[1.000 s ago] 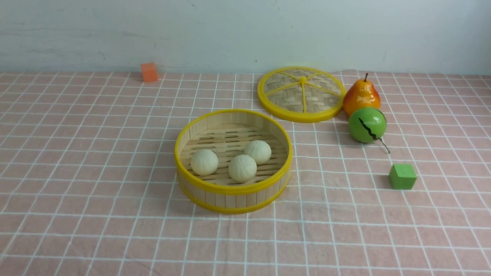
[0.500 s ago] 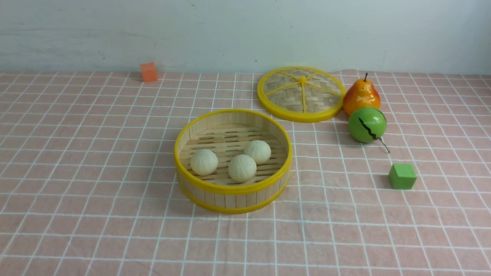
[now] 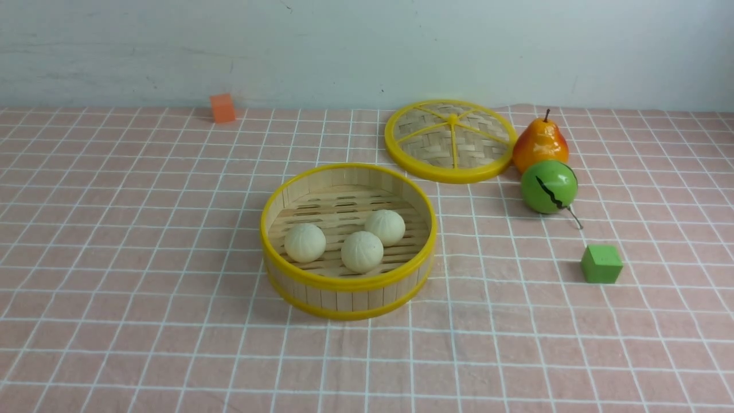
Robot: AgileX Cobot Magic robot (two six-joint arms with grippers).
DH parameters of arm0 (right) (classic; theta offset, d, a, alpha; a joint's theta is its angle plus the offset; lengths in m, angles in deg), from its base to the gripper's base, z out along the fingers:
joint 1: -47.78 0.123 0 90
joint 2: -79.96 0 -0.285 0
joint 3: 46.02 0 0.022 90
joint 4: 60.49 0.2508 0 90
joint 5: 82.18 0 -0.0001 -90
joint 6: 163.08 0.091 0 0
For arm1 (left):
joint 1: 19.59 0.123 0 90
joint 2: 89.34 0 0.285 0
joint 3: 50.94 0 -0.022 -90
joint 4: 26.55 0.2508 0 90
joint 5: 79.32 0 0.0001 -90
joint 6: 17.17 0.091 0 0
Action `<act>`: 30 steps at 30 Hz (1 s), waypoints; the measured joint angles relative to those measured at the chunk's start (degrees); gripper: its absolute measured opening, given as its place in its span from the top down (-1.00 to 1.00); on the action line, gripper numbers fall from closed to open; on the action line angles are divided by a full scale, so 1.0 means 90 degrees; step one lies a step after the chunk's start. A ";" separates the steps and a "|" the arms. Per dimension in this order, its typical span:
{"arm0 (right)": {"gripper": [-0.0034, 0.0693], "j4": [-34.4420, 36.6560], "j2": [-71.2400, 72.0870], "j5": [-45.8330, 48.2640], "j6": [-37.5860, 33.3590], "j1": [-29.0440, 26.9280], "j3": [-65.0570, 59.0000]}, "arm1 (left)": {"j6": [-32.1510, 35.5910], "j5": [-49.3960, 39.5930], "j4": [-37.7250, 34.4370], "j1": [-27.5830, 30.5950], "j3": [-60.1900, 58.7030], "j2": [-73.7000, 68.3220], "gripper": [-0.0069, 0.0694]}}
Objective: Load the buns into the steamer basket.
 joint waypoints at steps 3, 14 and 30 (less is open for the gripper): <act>0.71 0.0000 0.0000 0.0000 0.0000 0.0000 0.0000 | 0.0005 0.0000 0.0000 0.0000 0.0000 0.0000 0.85; 0.67 0.0000 0.0000 0.0000 0.0000 0.0000 0.0000 | 0.0005 0.0000 0.0000 0.0000 0.0000 0.0000 0.85; 0.63 0.0000 0.0000 0.0000 0.0000 0.0000 0.0000 | 0.0005 0.0000 0.0000 0.0000 0.0000 0.0000 0.85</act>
